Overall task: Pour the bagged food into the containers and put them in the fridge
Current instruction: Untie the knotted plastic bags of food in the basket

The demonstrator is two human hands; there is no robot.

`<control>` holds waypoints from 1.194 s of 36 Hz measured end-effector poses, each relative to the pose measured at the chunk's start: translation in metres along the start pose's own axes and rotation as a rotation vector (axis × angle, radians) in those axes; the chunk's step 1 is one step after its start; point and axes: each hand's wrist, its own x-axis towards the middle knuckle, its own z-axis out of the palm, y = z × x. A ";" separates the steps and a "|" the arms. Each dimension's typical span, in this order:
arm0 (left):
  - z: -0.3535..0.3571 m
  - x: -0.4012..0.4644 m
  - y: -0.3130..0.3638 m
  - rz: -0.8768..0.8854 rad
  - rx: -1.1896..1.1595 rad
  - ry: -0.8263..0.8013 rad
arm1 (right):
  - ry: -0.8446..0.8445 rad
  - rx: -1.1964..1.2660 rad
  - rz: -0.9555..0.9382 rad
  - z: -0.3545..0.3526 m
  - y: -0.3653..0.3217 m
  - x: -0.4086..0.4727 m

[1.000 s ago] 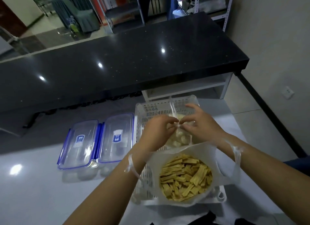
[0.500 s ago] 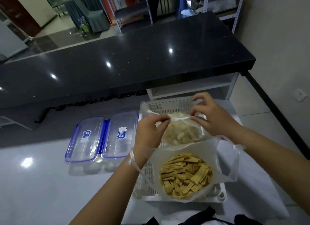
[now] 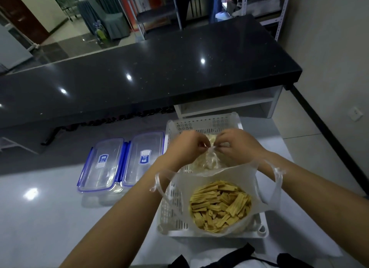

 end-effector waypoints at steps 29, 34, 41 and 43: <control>-0.001 -0.016 0.007 -0.035 -0.087 0.184 | 0.037 -0.043 -0.123 -0.014 -0.007 0.000; -0.027 -0.019 0.012 0.034 -0.153 0.378 | 0.242 0.087 -0.188 -0.040 -0.013 -0.006; -0.059 -0.036 0.002 0.036 -0.372 0.695 | 0.442 0.296 -0.157 -0.072 -0.021 -0.013; -0.057 -0.038 -0.010 -0.045 -0.534 0.723 | 0.450 0.322 -0.120 -0.072 -0.015 -0.015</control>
